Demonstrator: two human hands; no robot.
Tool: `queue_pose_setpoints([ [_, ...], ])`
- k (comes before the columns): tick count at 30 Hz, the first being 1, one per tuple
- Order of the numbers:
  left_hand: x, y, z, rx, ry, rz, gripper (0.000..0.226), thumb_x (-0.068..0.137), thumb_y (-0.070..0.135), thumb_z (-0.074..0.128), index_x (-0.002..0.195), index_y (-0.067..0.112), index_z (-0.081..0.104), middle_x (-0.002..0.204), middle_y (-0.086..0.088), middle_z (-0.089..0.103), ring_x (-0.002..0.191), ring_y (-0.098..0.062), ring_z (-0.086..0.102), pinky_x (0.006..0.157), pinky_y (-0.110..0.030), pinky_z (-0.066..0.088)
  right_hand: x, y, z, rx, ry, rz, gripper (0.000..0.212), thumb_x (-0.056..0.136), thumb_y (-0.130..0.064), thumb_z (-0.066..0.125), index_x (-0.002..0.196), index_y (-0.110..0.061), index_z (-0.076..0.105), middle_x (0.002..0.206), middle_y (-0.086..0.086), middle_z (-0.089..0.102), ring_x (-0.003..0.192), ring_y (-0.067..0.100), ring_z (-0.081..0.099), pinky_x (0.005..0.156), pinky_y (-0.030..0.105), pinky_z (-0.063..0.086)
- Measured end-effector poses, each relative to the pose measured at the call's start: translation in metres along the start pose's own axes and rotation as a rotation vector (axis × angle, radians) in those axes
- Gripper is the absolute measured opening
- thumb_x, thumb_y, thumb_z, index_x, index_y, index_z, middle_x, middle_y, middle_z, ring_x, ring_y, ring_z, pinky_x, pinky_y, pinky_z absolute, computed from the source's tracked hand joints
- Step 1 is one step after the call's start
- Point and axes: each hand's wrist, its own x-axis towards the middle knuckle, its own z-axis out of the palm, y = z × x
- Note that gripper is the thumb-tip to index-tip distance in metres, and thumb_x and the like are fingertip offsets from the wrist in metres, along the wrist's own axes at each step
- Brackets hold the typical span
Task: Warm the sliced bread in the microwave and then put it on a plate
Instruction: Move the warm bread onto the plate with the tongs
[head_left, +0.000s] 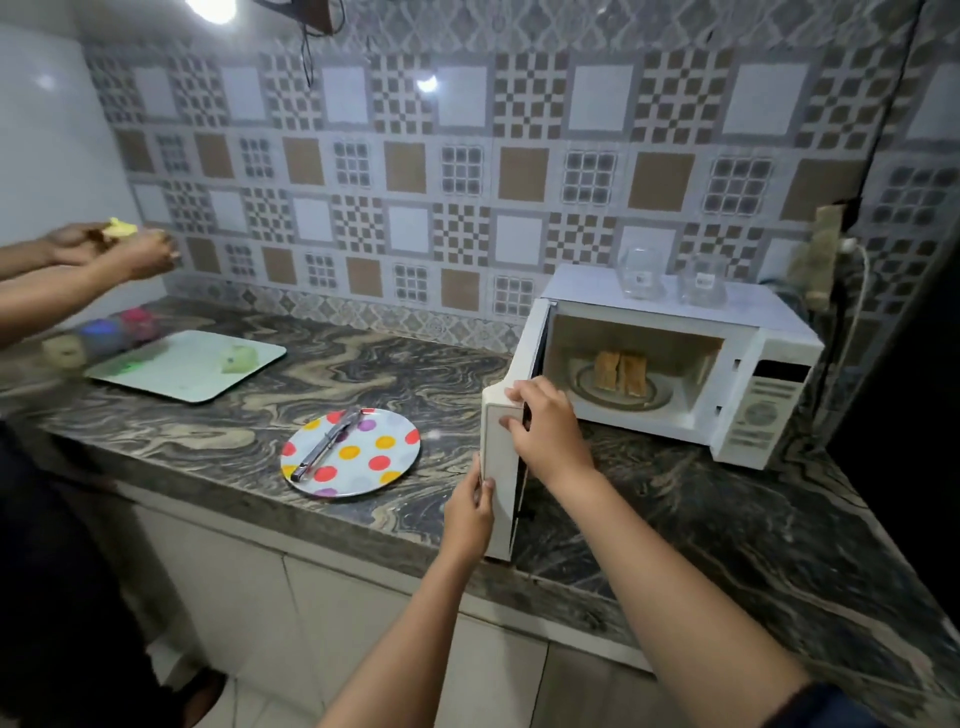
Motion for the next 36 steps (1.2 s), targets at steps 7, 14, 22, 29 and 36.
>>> queue_pose_setpoints([
  [7, 0.01, -0.005, -0.018, 0.015, 0.069, -0.103, 0.042, 0.101, 0.026, 0.035, 0.141, 0.018, 0.041, 0.14, -0.002, 0.051, 0.125, -0.022, 0.05, 0.102, -0.042, 0.043, 0.011, -0.018, 0.014, -0.057, -0.036, -0.009, 0.02, 0.083, -0.012, 0.064, 0.1, -0.005, 0.056, 0.11, 0.009, 0.054, 0.1, 0.033, 0.05, 0.088, 0.036, 0.037],
  [14, 0.015, -0.003, -0.026, 0.06, 0.128, -0.102, 0.034, 0.101, 0.022, 0.031, 0.123, 0.015, 0.055, 0.115, -0.006, 0.063, 0.099, -0.021, 0.057, 0.075, -0.03, 0.041, 0.012, -0.028, 0.024, -0.091, -0.052, -0.03, 0.023, 0.087, -0.015, 0.059, 0.108, -0.007, 0.055, 0.117, 0.008, 0.05, 0.103, 0.032, 0.048, 0.093, 0.035, 0.036],
  [22, 0.025, -0.001, -0.044, 0.176, 0.169, -0.111, 0.028, 0.101, 0.018, 0.029, 0.095, 0.007, 0.055, 0.094, -0.009, 0.056, 0.083, -0.022, 0.048, 0.068, -0.03, 0.032, 0.016, -0.047, 0.039, -0.114, -0.036, -0.012, 0.024, 0.089, -0.012, 0.054, 0.112, -0.007, 0.054, 0.124, 0.01, 0.047, 0.11, 0.036, 0.044, 0.093, 0.04, 0.039],
  [29, 0.033, -0.015, -0.059, 0.135, 0.16, -0.039, 0.029, 0.101, 0.019, 0.032, 0.103, 0.006, 0.058, 0.095, -0.006, 0.058, 0.085, -0.019, 0.051, 0.07, -0.03, 0.036, 0.021, -0.056, 0.054, -0.157, 0.0, -0.015, 0.025, 0.089, -0.015, 0.052, 0.113, -0.006, 0.053, 0.122, 0.01, 0.047, 0.114, 0.033, 0.04, 0.085, 0.04, 0.042],
  [36, 0.046, -0.047, -0.075, 0.119, 0.012, 0.152, 0.031, 0.1, 0.03, 0.03, 0.115, 0.017, 0.054, 0.109, 0.0, 0.058, 0.102, -0.014, 0.051, 0.084, -0.028, 0.041, 0.02, -0.059, 0.08, -0.158, 0.185, 0.04, 0.027, 0.081, -0.014, 0.057, 0.106, -0.004, 0.056, 0.109, 0.013, 0.052, 0.105, 0.033, 0.043, 0.088, 0.038, 0.04],
])
